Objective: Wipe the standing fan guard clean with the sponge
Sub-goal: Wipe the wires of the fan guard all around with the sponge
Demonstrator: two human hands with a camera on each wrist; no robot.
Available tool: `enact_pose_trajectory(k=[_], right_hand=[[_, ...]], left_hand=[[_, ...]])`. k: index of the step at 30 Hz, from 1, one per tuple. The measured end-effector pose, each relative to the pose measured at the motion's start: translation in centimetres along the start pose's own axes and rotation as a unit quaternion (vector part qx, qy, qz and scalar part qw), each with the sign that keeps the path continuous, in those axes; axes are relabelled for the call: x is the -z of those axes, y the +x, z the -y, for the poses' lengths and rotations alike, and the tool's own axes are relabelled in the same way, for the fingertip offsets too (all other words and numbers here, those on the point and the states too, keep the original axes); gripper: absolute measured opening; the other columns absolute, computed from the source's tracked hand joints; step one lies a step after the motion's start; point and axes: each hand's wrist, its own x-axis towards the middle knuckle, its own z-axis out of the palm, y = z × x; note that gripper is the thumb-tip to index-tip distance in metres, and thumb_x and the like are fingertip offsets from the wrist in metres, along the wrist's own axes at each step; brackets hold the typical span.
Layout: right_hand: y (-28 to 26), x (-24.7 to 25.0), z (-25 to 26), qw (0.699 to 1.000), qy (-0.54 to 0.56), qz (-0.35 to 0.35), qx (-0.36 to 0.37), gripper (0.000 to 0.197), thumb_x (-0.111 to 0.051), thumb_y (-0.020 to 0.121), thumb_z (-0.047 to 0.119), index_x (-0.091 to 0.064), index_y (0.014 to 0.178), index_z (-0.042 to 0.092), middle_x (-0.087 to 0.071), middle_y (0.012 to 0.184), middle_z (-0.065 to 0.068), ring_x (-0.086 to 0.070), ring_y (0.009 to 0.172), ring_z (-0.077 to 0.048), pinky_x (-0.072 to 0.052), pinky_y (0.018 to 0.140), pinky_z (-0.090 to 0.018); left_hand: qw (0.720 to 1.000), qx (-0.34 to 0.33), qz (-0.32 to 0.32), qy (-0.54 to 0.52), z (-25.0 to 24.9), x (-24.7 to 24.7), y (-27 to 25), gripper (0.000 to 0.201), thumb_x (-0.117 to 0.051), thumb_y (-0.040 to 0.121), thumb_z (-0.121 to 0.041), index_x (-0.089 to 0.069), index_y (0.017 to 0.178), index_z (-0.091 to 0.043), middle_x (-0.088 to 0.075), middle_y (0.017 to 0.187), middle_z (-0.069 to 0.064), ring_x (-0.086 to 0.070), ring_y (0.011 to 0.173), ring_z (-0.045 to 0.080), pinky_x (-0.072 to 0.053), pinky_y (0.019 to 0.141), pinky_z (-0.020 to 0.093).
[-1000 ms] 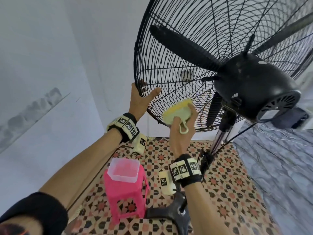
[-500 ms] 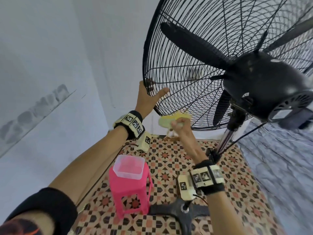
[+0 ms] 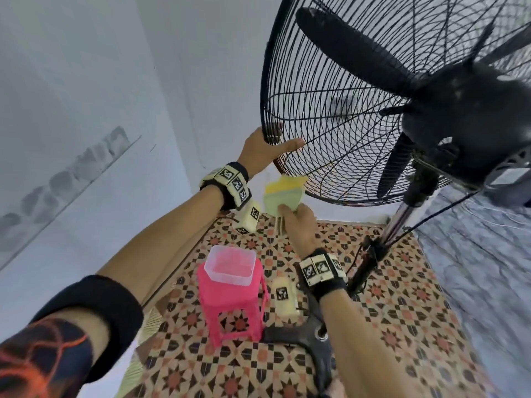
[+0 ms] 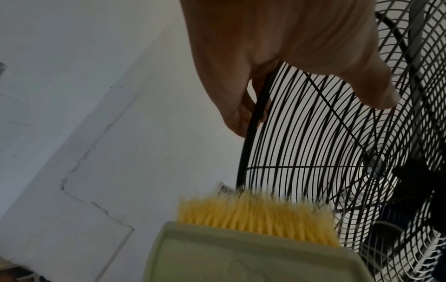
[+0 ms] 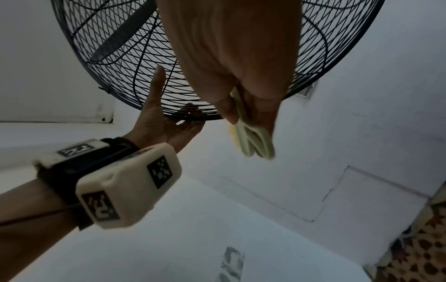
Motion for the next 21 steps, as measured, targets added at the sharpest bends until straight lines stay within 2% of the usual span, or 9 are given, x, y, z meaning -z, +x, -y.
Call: enact_pose_trajectory(k=[1, 3, 6, 8, 10, 13, 15, 19, 21], right_hand=[[0.3, -0.4, 0.5, 1.0, 0.024, -0.003, -0.008, 0.021, -0.056, 0.102, 0.018, -0.063, 0.109, 0.0, -0.073, 0.09, -0.018, -0.066, 0.062, -0.019, -0.051, 0.053, -0.027], [0.4, -0.6, 1.0, 0.995, 0.093, -0.008, -0.026, 0.023, -0.054, 0.103, 0.015, -0.061, 0.115, -0.003, -0.074, 0.085, -0.015, -0.071, 0.062, -0.019, -0.057, 0.055, -0.031], [-0.7, -1.1, 1.2, 0.977, 0.202, -0.067, -0.003, 0.013, -0.057, 0.103, 0.014, -0.062, 0.113, 0.008, -0.076, 0.082, -0.005, -0.076, 0.08, -0.029, -0.062, 0.068, -0.045], [-1.9, -1.9, 1.2, 0.963, 0.242, -0.117, 0.018, 0.012, -0.057, 0.103, 0.016, -0.063, 0.113, 0.013, -0.077, 0.085, -0.002, -0.076, 0.08, -0.024, -0.063, 0.065, -0.038], [-2.3, -2.8, 0.9, 0.965, 0.221, -0.143, 0.015, 0.012, -0.056, 0.104, 0.02, -0.064, 0.111, 0.014, -0.076, 0.089, -0.004, -0.075, 0.079, -0.022, -0.062, 0.063, -0.034], [-0.7, -2.6, 0.1, 0.989, 0.104, -0.103, -0.001, 0.011, -0.058, 0.102, 0.026, -0.06, 0.093, 0.03, -0.076, 0.095, -0.012, -0.075, 0.08, -0.029, -0.063, 0.072, -0.05], [0.2, -1.8, 0.0, 0.991, 0.082, -0.106, -0.003, 0.015, -0.058, 0.102, 0.022, -0.059, 0.091, 0.031, -0.075, 0.097, -0.012, -0.076, 0.082, -0.028, -0.063, 0.073, -0.052], [-2.1, -1.6, -1.2, 0.976, 0.144, -0.154, 0.062, 0.007, -0.058, 0.103, 0.026, -0.065, 0.104, 0.024, -0.076, 0.101, -0.008, -0.075, 0.091, -0.026, -0.063, 0.076, -0.042], [-2.9, -1.8, -2.0, 0.976, 0.141, -0.138, 0.088, 0.008, -0.058, 0.103, 0.029, -0.065, 0.104, 0.024, -0.075, 0.098, -0.006, -0.073, 0.089, -0.026, -0.061, 0.072, -0.038]], left_hand=[[1.0, -0.001, 0.0, 0.005, -0.1, 0.1, 0.0, 0.098, -0.08, 0.051, -0.089, -0.061, 0.111, -0.015, -0.063, 0.098, -0.003, -0.062, 0.097, 0.019, -0.051, 0.091, 0.032], [1.0, -0.006, -0.002, 0.019, -0.2, 0.3, 0.1, 0.106, -0.078, 0.051, -0.09, -0.062, 0.12, -0.011, -0.065, 0.107, -0.003, -0.063, 0.104, 0.018, -0.05, 0.094, 0.031], [0.999, -0.017, 0.008, 0.038, -0.3, 0.5, 0.3, 0.104, -0.078, 0.057, -0.087, -0.062, 0.126, -0.011, -0.065, 0.108, -0.002, -0.063, 0.104, 0.017, -0.049, 0.094, 0.029], [0.999, -0.015, 0.013, 0.036, -0.3, 0.3, 0.5, 0.095, -0.08, 0.06, -0.084, -0.062, 0.122, -0.014, -0.06, 0.101, -0.012, -0.06, 0.096, 0.009, -0.047, 0.09, 0.026], [0.999, -0.015, 0.009, 0.034, -0.3, 0.3, 0.4, 0.086, -0.081, 0.062, -0.082, -0.06, 0.118, -0.02, -0.062, 0.105, -0.013, -0.06, 0.098, 0.007, -0.047, 0.09, 0.025], [0.999, -0.013, 0.002, 0.035, -0.1, 0.4, 0.2, 0.093, -0.08, 0.06, -0.084, -0.06, 0.127, -0.022, -0.065, 0.12, -0.009, -0.062, 0.111, 0.007, -0.049, 0.096, 0.027], [0.999, -0.012, 0.0, 0.033, 0.0, 0.6, 0.0, 0.098, -0.079, 0.058, -0.086, -0.059, 0.13, -0.022, -0.065, 0.123, -0.008, -0.062, 0.113, 0.007, -0.05, 0.098, 0.028], [0.999, -0.016, 0.001, 0.03, 0.1, 0.3, -0.3, 0.101, -0.079, 0.058, -0.085, -0.058, 0.132, -0.02, -0.065, 0.124, -0.006, -0.062, 0.114, 0.01, -0.05, 0.098, 0.029], [1.0, -0.018, -0.003, 0.026, 0.2, 0.0, -0.4, 0.1, -0.08, 0.059, -0.083, -0.057, 0.134, -0.02, -0.064, 0.126, -0.006, -0.062, 0.116, 0.01, -0.051, 0.101, 0.031]])
